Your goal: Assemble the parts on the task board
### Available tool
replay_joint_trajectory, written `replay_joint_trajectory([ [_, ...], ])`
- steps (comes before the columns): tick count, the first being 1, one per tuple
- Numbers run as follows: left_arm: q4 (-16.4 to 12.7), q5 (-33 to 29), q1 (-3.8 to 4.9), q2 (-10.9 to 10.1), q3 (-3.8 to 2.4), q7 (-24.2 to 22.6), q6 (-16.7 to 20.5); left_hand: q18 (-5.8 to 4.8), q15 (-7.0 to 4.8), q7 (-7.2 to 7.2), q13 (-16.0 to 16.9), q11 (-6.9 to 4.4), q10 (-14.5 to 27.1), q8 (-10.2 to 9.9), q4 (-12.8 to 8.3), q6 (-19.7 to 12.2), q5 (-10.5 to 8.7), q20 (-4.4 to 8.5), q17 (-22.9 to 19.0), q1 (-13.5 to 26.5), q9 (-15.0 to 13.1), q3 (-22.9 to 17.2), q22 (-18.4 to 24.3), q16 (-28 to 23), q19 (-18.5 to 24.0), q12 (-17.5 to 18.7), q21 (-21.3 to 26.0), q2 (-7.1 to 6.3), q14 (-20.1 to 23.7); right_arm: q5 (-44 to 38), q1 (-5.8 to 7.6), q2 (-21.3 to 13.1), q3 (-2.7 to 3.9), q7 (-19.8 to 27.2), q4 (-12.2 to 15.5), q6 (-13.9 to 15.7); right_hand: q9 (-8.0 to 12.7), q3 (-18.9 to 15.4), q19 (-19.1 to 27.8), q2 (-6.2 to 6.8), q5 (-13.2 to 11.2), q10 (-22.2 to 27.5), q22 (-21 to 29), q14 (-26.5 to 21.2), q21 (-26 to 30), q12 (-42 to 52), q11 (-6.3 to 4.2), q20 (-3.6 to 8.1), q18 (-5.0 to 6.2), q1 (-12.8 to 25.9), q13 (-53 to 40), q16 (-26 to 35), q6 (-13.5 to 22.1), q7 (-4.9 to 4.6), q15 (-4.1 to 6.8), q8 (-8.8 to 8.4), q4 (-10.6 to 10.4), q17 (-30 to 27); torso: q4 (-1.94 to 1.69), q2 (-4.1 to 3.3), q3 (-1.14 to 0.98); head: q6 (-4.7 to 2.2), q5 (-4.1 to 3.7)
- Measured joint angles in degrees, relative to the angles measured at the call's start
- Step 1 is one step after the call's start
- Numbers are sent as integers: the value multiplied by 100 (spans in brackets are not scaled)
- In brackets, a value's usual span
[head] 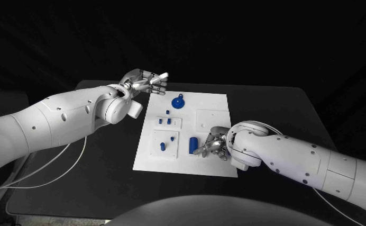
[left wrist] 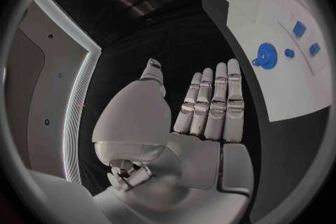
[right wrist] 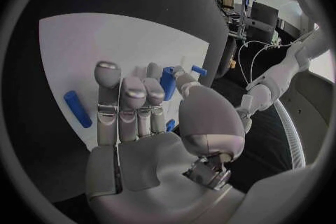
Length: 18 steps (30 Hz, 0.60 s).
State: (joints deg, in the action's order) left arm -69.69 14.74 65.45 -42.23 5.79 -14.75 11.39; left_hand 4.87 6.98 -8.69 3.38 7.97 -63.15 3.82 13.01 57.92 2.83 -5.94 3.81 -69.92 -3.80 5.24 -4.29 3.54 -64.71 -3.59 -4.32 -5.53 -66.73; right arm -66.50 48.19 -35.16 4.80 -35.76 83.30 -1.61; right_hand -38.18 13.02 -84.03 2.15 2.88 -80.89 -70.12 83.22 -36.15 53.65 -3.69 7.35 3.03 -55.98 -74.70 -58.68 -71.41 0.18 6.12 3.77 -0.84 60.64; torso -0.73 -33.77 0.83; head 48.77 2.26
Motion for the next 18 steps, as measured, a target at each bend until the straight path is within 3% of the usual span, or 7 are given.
replay_joint_trajectory([
  [8, 4, 5, 0, 3, 1, 4, -1, 0, 0, 0, 0, 0, 0, 0, -50, 0, 0, 0, 0, -16, 0, 16, 0, 0, 0, 0, 0, 32, 0, 9, -5, 19, -4, -2, -23, 3, -4, 149, 0, -111, -1, -21, 0, 0, 0, 0, -21, 0, 0, 18, -4, 0, 0, 0, 0, 0, 198, 4, -2, -1, 1, 7, -5],
  [11, 6, 7, 0, 4, 1, 5, -1, 0, 0, 0, 0, 0, 0, 0, -63, 0, 0, 0, 0, -9, 0, 17, 0, 0, 0, 0, 0, 52, 0, 10, -5, 19, -4, -3, -31, -3, -5, 216, 0, -63, 24, -21, 0, 0, 0, 0, -21, 0, 1, -91, -9, 0, 0, 0, 0, 0, 372, 4, -2, 0, 2, 8, -5],
  [14, 7, 8, 0, 4, 1, 7, -2, 0, 0, 0, 0, 0, 0, 0, -63, 0, 0, 0, 0, -9, 0, 17, 0, 0, 0, 0, 0, 52, 0, 10, -2, 12, 0, -12, -38, -11, -8, 63, 0, -88, 186, -21, 0, 0, 0, 0, -21, 0, 0, -232, -9, 0, 0, 0, -1, 0, 642, -7, -2, 0, 2, 13, -4],
  [18, 8, 10, 0, 4, 1, 11, -3, 0, 0, 0, 0, 0, 0, 0, -63, 0, 0, 0, 0, -10, 0, 17, 0, 0, 0, 0, 0, 52, 0, 8, 0, -1, 2, -19, -37, -17, 23, -67, 0, 5, 189, -21, 1, -1, 0, 0, -21, 0, 0, -325, -9, 0, 0, 0, -1, 0, 772, -18, -2, 0, 2, 19, -2],
])
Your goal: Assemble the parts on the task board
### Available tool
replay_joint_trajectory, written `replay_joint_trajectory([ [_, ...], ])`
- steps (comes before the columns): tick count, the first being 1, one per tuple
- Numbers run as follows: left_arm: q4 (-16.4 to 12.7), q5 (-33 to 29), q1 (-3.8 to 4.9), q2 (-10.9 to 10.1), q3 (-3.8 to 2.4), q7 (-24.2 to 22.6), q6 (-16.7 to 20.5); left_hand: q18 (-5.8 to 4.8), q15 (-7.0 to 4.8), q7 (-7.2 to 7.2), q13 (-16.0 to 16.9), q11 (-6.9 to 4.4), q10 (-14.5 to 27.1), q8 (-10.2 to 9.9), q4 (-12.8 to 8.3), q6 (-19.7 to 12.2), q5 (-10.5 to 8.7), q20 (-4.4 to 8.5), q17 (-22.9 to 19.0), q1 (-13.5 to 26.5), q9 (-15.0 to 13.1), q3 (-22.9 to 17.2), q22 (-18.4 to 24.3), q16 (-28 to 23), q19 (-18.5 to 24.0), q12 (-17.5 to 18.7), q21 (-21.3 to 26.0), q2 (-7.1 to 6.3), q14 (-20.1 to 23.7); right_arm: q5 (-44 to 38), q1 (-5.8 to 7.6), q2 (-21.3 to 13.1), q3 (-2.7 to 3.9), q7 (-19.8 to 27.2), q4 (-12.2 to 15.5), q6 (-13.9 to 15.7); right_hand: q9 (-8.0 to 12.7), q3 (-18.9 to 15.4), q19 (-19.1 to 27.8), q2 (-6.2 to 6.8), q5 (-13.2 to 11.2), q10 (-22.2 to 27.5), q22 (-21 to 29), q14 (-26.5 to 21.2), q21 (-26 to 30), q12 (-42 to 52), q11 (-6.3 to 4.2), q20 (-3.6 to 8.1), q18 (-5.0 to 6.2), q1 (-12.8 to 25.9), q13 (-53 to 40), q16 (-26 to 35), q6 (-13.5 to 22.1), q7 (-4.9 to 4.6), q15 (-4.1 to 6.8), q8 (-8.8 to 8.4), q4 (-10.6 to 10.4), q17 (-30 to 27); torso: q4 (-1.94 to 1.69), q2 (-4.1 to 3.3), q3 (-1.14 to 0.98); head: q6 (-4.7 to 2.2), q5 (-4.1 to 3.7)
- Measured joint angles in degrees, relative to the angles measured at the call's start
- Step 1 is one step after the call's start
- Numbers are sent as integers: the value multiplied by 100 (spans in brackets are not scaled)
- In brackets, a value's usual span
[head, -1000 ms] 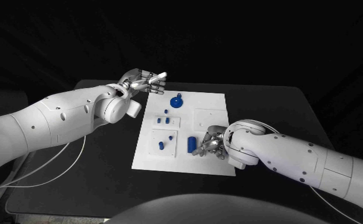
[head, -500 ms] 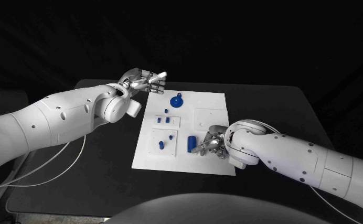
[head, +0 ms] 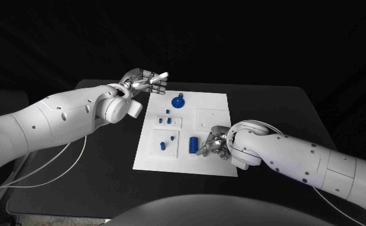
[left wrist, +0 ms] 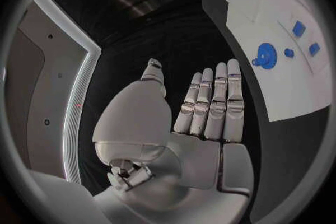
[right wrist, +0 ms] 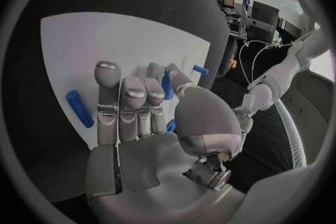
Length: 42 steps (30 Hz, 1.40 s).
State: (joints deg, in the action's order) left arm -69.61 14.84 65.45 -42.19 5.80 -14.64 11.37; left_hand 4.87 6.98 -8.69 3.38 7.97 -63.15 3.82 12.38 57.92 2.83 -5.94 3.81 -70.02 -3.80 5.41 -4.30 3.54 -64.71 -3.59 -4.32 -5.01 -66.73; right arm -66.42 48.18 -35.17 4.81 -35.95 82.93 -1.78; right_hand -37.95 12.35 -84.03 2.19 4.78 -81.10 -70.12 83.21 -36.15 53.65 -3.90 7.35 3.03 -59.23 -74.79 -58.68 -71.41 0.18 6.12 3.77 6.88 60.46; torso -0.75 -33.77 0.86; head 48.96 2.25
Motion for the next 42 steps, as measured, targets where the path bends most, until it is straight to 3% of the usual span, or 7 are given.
replay_joint_trajectory([
  [4, 0, 2, 0, -1, 0, 5, 0, 0, 0, 0, 0, 0, 0, 0, 0, 0, 0, 0, 0, 0, 0, 0, 0, 0, 0, 0, 0, 0, 0, 0, 0, -18, 0, 2, 24, 9, 8, -111, 0, 150, -63, 0, -3, 0, -24, 0, 0, 0, 0, -118, 0, 0, -19, 18, 0, 0, -88, 0, 0, -1, -1, 2, 2],
  [9, 0, 4, 0, -7, 1, 10, 0, 0, 0, 0, 0, 0, 0, 0, 0, 0, 0, 0, 0, 0, 0, 0, 0, 0, 0, 0, 0, 0, 0, 18, -14, -74, 0, 46, 99, 57, 0, -131, 0, 588, -189, 0, -10, 0, -24, 0, 0, 0, 1, -237, 1, 0, -61, 14, 0, 0, -669, 0, -1, -3, -4, 8, 6],
  [16, -5, 7, 0, -34, 3, 16, 0, 0, 0, 0, 0, 0, 0, 0, 0, 0, 0, 0, 0, -1, 0, 0, 0, 0, 0, 0, 0, -1, 0, 98, -36, -328, 16, 163, 257, 155, 38, -158, 0, 618, -189, 0, -9, -1, -24, 105, 0, 0, 1, -390, -17, 0, -30, -17, -1, 0, -918, -6, 2, -3, -5, -4, 20],
  [21, -11, 9, 0, -49, 3, 14, 4, 0, 0, 0, 0, 0, 0, 0, 0, 0, 0, 0, 0, -1, 0, 0, 0, 0, 0, 0, 0, -1, 0, 170, -46, -618, 228, 291, 425, 208, 286, -142, 0, 481, -189, 13, 6, -4, -24, 226, 12, 0, 0, -527, -16, 31, 134, -90, -4, 0, -834, -39, 12, -1, -8, -28, 11],
  [30, -59, 14, 0, -106, 8, -80, 30, 0, 0, 0, 0, 0, 0, 0, -94, 0, 0, 0, 0, -24, 0, 33, 0, 0, 0, 0, 0, 21, 0, 199, -34, -1197, 722, 438, 635, 227, 707, -1, 0, 240, -30, -8, 0, -8, -57, 421, 33, 0, 1, -448, -16, 39, 151, -108, -8, 0, -436, -49, 15, 5, -11, -87, -81],
  [37, -65, 16, 0, -106, 14, -159, 52, 0, 0, 21, 0, -21, -21, 0, -140, 21, 0, 0, 0, -22, 0, 44, 0, 0, 0, 0, 0, 38, 0, -1, -45, -1444, 827, 397, 511, 179, 769, 11, 0, 203, 144, -8, -3, -8, -64, 421, 32, 0, 0, -411, -15, 39, 151, -108, -8, 0, -290, -49, 13, 4, -9, -131, -131],
  [42, -67, 18, 0, -98, 18, -187, 56, 0, 0, 21, 0, -21, -21, 0, -190, 21, 0, 0, 0, -13, 0, 63, 0, 0, 0, 0, 0, 93, 0, -293, -151, -1480, 842, 267, 469, 74, 775, 375, 0, 326, -78, -8, -12, -8, -88, 421, 32, 0, 1, -379, -15, 14, 151, -108, -9, 0, -466, -49, 6, 1, -7, -136, -146],
])
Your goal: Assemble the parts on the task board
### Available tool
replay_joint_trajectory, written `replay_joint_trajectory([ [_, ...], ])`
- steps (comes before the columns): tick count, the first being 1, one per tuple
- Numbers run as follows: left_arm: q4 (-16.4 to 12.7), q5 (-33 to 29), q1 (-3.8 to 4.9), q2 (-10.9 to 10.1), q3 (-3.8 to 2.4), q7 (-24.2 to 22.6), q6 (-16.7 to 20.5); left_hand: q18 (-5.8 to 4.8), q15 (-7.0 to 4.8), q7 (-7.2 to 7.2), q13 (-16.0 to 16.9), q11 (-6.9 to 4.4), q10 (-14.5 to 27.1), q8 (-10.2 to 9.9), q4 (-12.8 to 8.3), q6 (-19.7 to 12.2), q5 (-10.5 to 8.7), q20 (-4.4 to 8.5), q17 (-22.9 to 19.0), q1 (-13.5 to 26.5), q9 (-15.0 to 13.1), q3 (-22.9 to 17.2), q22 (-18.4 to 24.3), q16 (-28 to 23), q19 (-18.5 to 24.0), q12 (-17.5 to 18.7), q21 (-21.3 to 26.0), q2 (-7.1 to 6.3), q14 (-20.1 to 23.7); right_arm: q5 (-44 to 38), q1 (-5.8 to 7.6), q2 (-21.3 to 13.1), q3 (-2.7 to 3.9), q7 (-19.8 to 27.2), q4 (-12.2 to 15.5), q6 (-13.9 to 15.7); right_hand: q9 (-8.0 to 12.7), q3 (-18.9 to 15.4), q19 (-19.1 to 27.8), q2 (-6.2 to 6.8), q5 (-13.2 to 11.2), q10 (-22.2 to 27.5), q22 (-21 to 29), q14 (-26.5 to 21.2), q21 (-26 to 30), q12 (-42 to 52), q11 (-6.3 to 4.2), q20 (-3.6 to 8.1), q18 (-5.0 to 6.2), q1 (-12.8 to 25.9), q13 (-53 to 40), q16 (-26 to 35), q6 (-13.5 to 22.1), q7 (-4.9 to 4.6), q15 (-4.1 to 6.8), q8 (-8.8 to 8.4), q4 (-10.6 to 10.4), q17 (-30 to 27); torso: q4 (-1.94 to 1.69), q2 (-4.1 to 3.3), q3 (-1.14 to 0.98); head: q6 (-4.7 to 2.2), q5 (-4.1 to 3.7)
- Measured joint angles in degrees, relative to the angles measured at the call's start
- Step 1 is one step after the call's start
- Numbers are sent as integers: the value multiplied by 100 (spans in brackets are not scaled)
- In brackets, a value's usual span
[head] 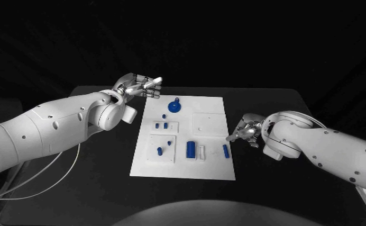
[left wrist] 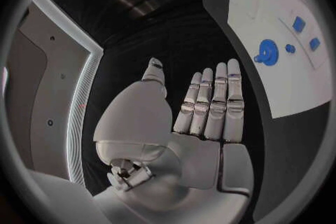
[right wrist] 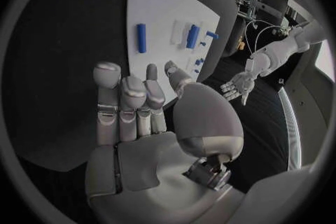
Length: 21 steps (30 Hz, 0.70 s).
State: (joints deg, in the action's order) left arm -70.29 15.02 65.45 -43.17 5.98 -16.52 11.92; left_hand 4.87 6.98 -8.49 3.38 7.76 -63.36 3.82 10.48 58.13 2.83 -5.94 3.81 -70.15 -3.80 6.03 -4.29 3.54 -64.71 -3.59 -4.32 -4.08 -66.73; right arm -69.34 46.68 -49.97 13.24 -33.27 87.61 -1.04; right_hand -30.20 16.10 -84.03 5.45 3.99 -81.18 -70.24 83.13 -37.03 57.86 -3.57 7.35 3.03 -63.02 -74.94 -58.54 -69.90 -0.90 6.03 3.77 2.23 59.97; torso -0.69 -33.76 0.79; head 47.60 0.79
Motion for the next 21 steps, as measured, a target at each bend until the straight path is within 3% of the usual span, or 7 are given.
replay_joint_trajectory([
  [7, 0, 1, 0, 4, 4, -13, 0, 0, 0, 0, 0, 0, 0, 0, -46, 0, 0, 0, 0, 0, 0, 1, 0, 0, 0, 0, 0, 0, 0, -322, -196, 123, 0, -209, -86, -111, 16, 65, 0, 56, -22, 0, -6, 0, 0, 0, 0, 0, 0, 10, 1, -1, 3, -3, 0, 0, -139, -7, -11, -3, 7, 18, -4],
  [21, 12, 2, 0, 18, 10, -14, -7, 0, 0, 0, 0, 0, 0, 0, -46, 0, 0, 0, 0, 0, 0, 2, 0, 0, 0, 0, 0, 0, 0, -662, -306, 411, -63, -468, -288, -244, 16, 75, 0, 157, -52, 0, -14, 0, 0, 0, 0, 0, 0, 51, 1, -21, 19, -19, 0, 0, -302, -6, -12, -6, 7, 62, 16],
])
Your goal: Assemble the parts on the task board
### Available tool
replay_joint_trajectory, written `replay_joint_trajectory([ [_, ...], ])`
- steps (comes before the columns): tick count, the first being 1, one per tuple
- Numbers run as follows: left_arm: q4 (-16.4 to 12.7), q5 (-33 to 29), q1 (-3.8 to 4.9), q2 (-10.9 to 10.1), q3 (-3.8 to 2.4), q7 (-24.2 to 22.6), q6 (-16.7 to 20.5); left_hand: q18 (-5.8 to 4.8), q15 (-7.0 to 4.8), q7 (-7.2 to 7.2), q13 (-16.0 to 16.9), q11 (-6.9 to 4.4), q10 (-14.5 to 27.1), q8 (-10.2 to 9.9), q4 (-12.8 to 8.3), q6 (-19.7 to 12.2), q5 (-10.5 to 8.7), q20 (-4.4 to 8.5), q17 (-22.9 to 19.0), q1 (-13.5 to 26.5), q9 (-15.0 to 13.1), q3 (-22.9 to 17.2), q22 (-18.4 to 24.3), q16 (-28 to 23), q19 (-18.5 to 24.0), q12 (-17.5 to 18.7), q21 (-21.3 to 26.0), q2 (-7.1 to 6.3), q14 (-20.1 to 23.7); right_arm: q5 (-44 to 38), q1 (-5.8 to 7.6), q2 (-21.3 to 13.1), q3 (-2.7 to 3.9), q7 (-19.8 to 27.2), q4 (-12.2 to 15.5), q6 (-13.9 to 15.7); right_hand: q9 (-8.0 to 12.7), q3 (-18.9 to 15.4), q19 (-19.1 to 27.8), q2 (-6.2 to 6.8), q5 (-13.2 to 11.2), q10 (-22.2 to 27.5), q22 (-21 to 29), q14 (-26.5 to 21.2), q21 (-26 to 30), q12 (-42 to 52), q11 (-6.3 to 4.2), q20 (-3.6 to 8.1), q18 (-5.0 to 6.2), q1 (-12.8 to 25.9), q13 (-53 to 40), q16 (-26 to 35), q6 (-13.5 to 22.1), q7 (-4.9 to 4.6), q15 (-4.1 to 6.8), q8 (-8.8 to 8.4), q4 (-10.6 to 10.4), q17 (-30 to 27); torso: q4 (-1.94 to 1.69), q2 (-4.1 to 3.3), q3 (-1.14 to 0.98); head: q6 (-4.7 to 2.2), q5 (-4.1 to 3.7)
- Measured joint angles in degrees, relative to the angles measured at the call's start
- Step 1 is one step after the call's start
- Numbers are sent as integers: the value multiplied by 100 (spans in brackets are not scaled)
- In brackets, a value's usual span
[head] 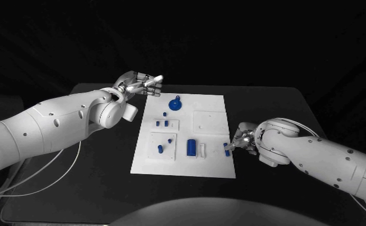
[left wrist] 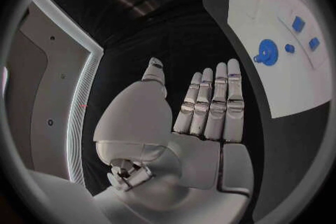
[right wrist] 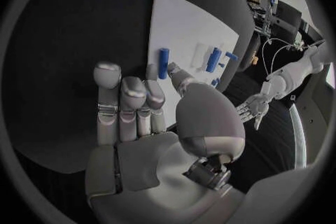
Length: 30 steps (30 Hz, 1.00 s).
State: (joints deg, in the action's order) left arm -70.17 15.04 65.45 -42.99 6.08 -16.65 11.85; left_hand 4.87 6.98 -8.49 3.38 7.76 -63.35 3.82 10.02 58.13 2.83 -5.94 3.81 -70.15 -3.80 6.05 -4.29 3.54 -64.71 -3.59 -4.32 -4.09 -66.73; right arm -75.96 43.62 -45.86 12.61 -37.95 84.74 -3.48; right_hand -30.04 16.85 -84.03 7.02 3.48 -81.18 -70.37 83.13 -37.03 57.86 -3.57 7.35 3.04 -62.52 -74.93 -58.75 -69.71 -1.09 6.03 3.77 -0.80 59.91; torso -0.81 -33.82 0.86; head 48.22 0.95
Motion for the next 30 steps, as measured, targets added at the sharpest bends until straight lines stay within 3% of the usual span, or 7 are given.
replay_joint_trajectory([
  [10, 5, -1, 0, 8, 11, 6, -12, 0, 0, 0, 0, 0, 0, 0, 0, 0, 0, 0, 0, 21, 0, 0, 0, 0, 0, 0, 0, 20, 0, -118, -33, 152, -45, -45, -65, 1, -31, 0, 0, 50, -15, -1, 0, 0, 0, 0, -1, 0, 0, 0, 0, 0, -1, 1, 0, 21, -79, 0, -2, 1, 0, 17, 5],
  [21, 8, -4, 0, 13, 15, 11, -38, 0, 0, 0, 0, 0, 0, 0, 16, 0, 0, 0, 0, 41, 0, -16, 0, 0, 0, 0, 0, 40, 0, -364, -3, 241, -170, -53, -75, -46, -48, 67, 0, 53, -15, 20, 1, 0, 0, -38, 20, 0, 0, -7, 1, 0, 22, -4, 0, 32, -12, 0, -2, 8, 4, 40, 8],
  [23, 8, -4, 0, 14, 16, 12, -47, 1, 0, 0, 0, 0, 0, 0, 16, 0, 0, 0, 0, 41, 0, -16, 0, 0, 0, 0, 0, 40, 0, -415, 3, 258, -183, -56, -85, -57, -188, 83, 0, 53, -15, 20, 0, 0, 0, -51, 20, 0, 0, -7, 1, 0, 25, -1, 0, 32, 3, 0, -1, 8, 3, 40, 7],
  [24, 9, -4, 0, 16, 17, 13, -53, 1, 0, 0, 0, 0, 0, 0, 16, 0, 0, 0, 0, 41, 0, -16, 0, 0, 0, 0, 0, 40, 0, -448, 6, 271, -191, -58, -94, -63, -404, 106, 0, 53, -15, 20, -6, 0, 0, -51, 20, 0, 0, -7, 1, 0, 33, 6, 0, 32, 27, 0, 0, 8, 3, 41, 6],
  [26, 12, -5, 0, 18, 17, 13, -60, 0, 0, 0, 0, 0, 0, 0, 16, 0, 0, 0, 0, 41, 0, -16, 0, 0, 0, 0, 0, 40, 0, -502, 8, 302, -201, -62, -115, -67, -586, 154, 0, 53, -15, 20, -17, 0, 0, -51, 20, 0, 0, -7, 1, 0, 33, 7, 0, 32, 75, 0, 1, 8, 3, 41, 3],
  [29, 15, -5, 0, 25, 18, 15, -73, 0, 0, 0, 0, 0, 0, 0, 16, 0, 0, 0, 0, 41, 0, -16, 0, 0, 0, 0, 0, 40, 0, -611, 2, 398, -227, -80, -185, -70, -1894, 266, 0, 53, -15, 41, -20, 0, 0, -51, 41, 0, 0, -7, 1, 0, 47, -7, 0, 31, 119, 0, 5, 8, 4, 30, 1],
  [30, 15, -6, 0, 27, 18, 15, -76, 0, 0, 0, 0, 0, 0, 0, 16, 0, 0, 0, 0, 41, 0, -16, 0, 0, 0, 0, 0, 40, 0, -645, 0, 429, -230, -87, -205, -70, -1948, 290, 0, 53, -15, 40, -20, 0, 0, -51, 41, 0, 0, -7, 1, 0, 48, -8, 0, 32, 143, 0, 5, 7, 3, 28, 0],
])
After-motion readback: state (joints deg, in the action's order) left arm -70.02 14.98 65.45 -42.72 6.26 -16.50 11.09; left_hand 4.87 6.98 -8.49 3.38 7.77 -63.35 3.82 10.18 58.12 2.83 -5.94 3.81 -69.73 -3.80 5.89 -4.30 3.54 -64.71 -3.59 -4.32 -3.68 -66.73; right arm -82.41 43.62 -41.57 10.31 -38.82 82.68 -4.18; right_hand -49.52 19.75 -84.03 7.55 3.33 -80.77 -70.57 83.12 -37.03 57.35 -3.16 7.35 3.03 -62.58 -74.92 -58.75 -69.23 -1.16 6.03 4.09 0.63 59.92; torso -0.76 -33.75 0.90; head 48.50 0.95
